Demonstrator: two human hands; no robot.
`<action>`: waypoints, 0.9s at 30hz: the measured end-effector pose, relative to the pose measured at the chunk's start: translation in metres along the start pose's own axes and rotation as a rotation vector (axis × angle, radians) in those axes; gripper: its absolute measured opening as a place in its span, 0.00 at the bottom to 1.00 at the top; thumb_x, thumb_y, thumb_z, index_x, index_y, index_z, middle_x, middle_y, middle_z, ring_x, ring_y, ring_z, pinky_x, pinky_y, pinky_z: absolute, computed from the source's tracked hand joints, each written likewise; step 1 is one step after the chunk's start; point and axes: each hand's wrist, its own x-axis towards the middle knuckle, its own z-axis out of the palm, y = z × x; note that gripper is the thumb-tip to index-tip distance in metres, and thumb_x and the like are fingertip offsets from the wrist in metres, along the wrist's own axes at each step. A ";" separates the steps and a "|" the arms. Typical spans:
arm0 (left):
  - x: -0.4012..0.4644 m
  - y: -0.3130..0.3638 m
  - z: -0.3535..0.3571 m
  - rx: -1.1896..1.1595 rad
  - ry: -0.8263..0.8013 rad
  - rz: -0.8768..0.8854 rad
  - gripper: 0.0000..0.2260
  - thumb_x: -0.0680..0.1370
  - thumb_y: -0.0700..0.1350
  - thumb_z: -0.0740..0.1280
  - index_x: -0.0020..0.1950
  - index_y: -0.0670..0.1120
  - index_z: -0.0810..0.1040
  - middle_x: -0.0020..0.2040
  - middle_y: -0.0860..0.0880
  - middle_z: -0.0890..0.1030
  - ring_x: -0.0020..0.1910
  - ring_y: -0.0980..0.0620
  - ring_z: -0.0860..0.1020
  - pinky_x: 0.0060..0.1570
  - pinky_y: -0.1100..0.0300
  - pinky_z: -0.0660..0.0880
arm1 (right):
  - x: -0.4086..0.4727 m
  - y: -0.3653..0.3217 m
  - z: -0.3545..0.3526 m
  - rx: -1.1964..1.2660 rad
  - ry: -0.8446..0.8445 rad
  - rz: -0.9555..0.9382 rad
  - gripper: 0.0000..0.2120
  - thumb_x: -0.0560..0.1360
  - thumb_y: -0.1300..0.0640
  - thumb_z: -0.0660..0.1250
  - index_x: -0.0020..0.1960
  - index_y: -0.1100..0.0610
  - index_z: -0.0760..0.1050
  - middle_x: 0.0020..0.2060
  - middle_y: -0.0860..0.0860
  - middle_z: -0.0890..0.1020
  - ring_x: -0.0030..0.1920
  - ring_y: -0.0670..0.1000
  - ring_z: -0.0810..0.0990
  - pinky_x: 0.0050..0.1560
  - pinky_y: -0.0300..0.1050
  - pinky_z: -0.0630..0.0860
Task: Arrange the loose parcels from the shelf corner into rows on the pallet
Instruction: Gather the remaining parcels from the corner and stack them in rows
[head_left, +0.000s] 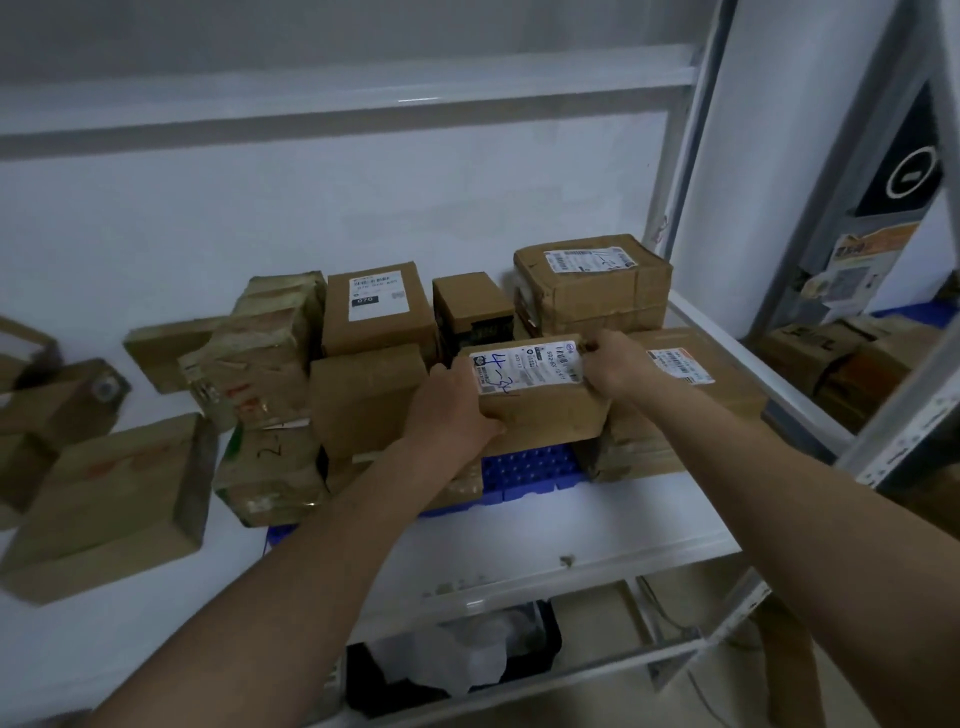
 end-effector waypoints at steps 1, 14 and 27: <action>0.001 0.000 0.001 -0.037 -0.013 -0.029 0.35 0.67 0.49 0.78 0.69 0.48 0.65 0.63 0.45 0.71 0.60 0.47 0.73 0.51 0.59 0.69 | 0.000 0.002 0.001 -0.001 -0.014 -0.013 0.11 0.77 0.57 0.62 0.56 0.60 0.76 0.52 0.58 0.81 0.49 0.56 0.77 0.46 0.46 0.70; 0.003 0.006 0.036 0.024 -0.016 -0.149 0.45 0.65 0.49 0.79 0.73 0.47 0.55 0.64 0.43 0.67 0.60 0.45 0.73 0.51 0.56 0.71 | 0.005 0.021 0.019 -0.045 0.149 -0.054 0.12 0.77 0.54 0.60 0.54 0.61 0.76 0.55 0.60 0.77 0.59 0.62 0.71 0.60 0.56 0.70; -0.001 -0.001 0.061 0.234 0.000 -0.168 0.49 0.66 0.50 0.78 0.77 0.47 0.50 0.66 0.43 0.65 0.64 0.45 0.64 0.61 0.54 0.68 | 0.013 0.031 0.037 -0.168 0.177 -0.148 0.17 0.78 0.53 0.60 0.63 0.61 0.71 0.62 0.59 0.72 0.63 0.60 0.67 0.62 0.53 0.65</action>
